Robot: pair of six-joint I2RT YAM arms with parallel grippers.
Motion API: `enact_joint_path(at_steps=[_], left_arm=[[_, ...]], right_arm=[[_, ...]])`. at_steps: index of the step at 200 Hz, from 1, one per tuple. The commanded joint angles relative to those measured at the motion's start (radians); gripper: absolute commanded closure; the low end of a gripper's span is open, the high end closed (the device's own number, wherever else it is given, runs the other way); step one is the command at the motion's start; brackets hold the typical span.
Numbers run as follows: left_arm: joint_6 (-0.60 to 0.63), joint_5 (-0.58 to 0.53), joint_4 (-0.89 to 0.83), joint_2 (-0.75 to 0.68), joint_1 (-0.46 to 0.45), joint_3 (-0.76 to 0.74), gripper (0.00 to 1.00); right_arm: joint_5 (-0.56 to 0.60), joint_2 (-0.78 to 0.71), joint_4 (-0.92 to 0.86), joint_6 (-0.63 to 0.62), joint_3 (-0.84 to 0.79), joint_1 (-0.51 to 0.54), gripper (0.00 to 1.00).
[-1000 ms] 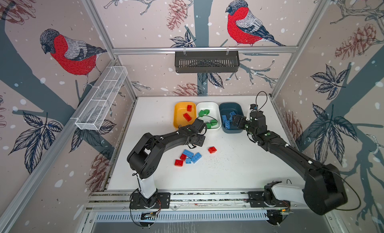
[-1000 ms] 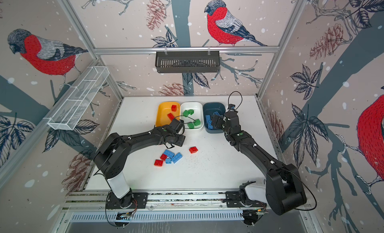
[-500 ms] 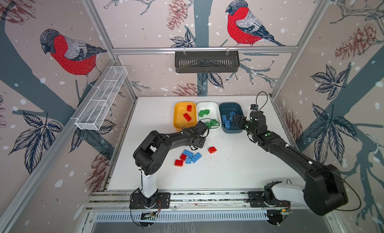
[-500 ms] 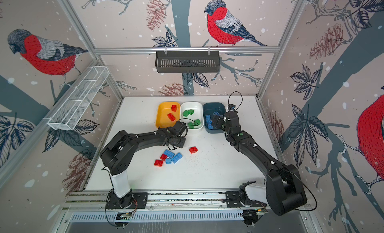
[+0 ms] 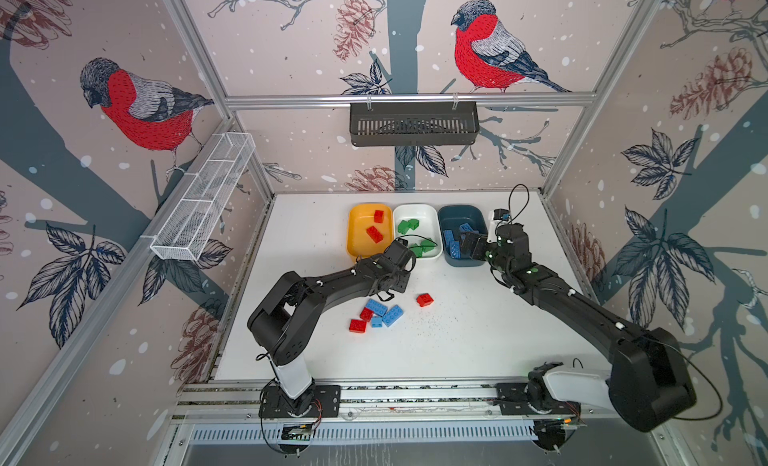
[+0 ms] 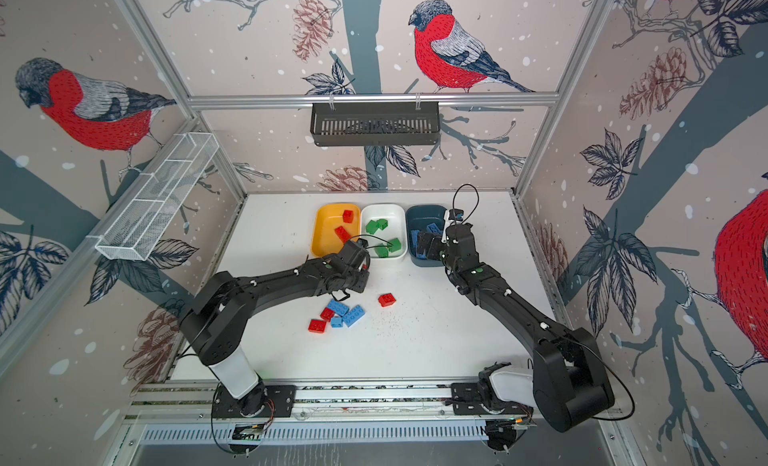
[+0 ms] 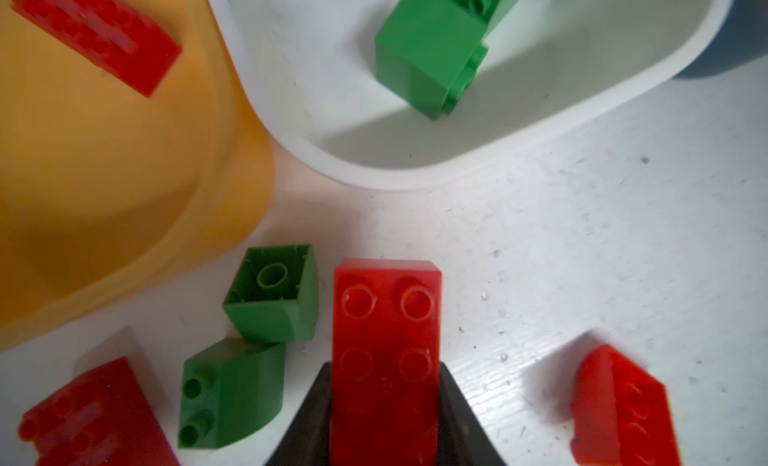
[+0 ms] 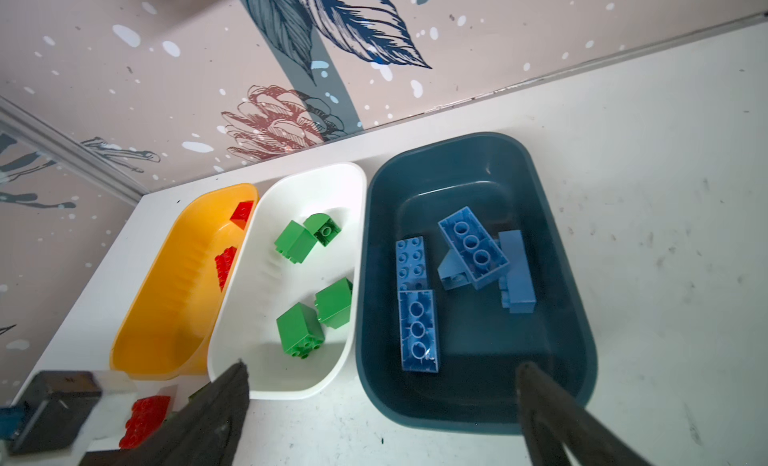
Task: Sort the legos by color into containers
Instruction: 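Carry the red brick into the yellow tub with the left gripper and release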
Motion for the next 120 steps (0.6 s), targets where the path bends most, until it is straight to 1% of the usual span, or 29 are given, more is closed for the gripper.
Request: enact_joint_path(at_steps=[1, 12, 39, 61, 73, 93, 120], left_arm=[[-0.031, -0.04, 0.059, -0.042, 0.006, 0.003, 0.73], [-0.033, -0.053, 0.07, -0.057, 0.014, 0.01, 0.72], [-0.033, -0.041, 0.072, -0.06, 0.061, 0.058, 0.73], [-0.062, -0.047, 0.101, -0.061, 0.124, 0.077, 0.73], [-0.092, -0.072, 0.105, -0.056, 0.16, 0.088, 0.73], [-0.123, -0.137, 0.085, -0.018, 0.214, 0.129, 0.73], [-0.139, -0.155, 0.018, 0.082, 0.28, 0.227, 0.73]], right_arm=[[-0.026, 0.001, 0.061, -0.05, 0.002, 0.035, 0.0], [-0.026, 0.004, 0.071, -0.068, 0.003, 0.057, 0.0], [-0.018, 0.017, 0.092, -0.107, 0.01, 0.108, 0.0], [0.015, 0.025, 0.093, -0.131, 0.023, 0.149, 0.0], [0.038, 0.027, 0.094, -0.138, 0.027, 0.162, 0.01], [0.055, 0.032, 0.086, -0.142, 0.033, 0.166, 0.0], [0.074, 0.029, 0.082, -0.138, 0.035, 0.168, 0.0]])
